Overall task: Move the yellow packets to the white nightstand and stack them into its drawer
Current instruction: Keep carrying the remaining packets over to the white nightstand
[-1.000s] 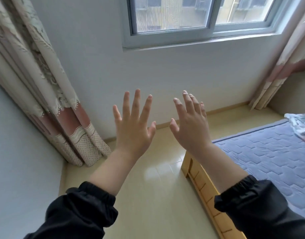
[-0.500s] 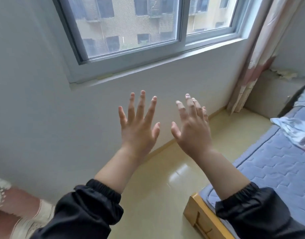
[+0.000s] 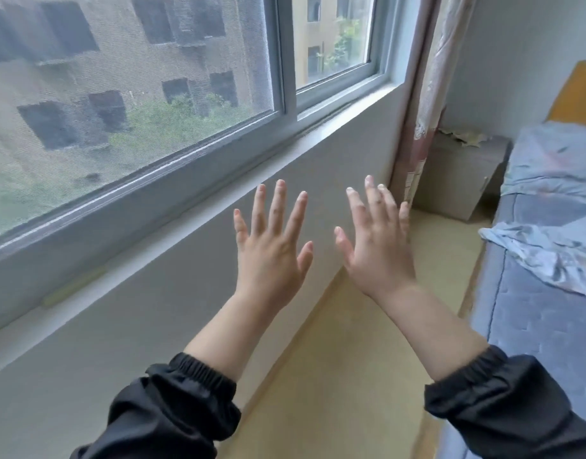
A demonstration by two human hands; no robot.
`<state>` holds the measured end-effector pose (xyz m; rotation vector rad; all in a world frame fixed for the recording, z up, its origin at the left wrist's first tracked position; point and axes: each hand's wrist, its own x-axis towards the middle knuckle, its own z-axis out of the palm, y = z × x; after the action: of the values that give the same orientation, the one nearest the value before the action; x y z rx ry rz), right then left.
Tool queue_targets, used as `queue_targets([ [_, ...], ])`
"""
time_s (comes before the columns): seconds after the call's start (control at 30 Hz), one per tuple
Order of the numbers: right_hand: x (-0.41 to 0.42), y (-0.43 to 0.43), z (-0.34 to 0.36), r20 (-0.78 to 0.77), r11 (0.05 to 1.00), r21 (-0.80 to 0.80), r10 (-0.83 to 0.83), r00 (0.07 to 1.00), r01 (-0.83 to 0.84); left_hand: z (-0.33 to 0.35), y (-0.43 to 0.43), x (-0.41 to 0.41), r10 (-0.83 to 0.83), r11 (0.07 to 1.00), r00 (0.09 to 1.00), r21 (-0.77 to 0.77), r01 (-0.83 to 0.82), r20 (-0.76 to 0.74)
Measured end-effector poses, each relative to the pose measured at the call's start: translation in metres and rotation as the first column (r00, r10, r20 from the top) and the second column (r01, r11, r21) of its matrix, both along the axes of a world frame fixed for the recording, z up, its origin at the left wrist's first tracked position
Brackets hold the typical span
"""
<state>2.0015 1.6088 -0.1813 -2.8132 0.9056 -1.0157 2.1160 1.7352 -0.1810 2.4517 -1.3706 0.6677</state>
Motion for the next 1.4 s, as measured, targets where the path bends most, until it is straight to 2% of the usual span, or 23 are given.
queue_targets([
  [0.23, 0.069, -0.107, 0.004, -0.065, 0.975, -0.004, -0.221, 0.973, 0.221, 0.001, -0.141, 0.092, -0.204, 0.978, 0.978, 0.034, 0.205, -0.037],
  [0.5, 0.079, -0.288, -0.015, -0.056, 0.923, 0.022, -0.383, 0.922, 0.385, -0.022, -0.350, 0.114, -0.343, 0.938, 0.939, 0.043, 0.344, -0.036],
  [0.87, 0.040, -0.620, -0.014, -0.139, 0.864, 0.059, -0.490, 0.861, 0.501, -0.019, -0.690, 0.086, -0.424, 0.899, 0.898, 0.069, 0.433, -0.119],
  [1.13, 0.057, -0.814, -0.027, -0.161, 0.846, 0.069, -0.513, 0.843, 0.528, -0.029, -0.893, 0.105, -0.451, 0.885, 0.883, 0.057, 0.461, -0.130],
  [1.4, 0.091, -1.047, -0.032, -0.241, 0.801, 0.086, -0.560, 0.793, 0.592, -0.036, -1.140, 0.139, -0.510, 0.847, 0.843, 0.069, 0.527, -0.172],
])
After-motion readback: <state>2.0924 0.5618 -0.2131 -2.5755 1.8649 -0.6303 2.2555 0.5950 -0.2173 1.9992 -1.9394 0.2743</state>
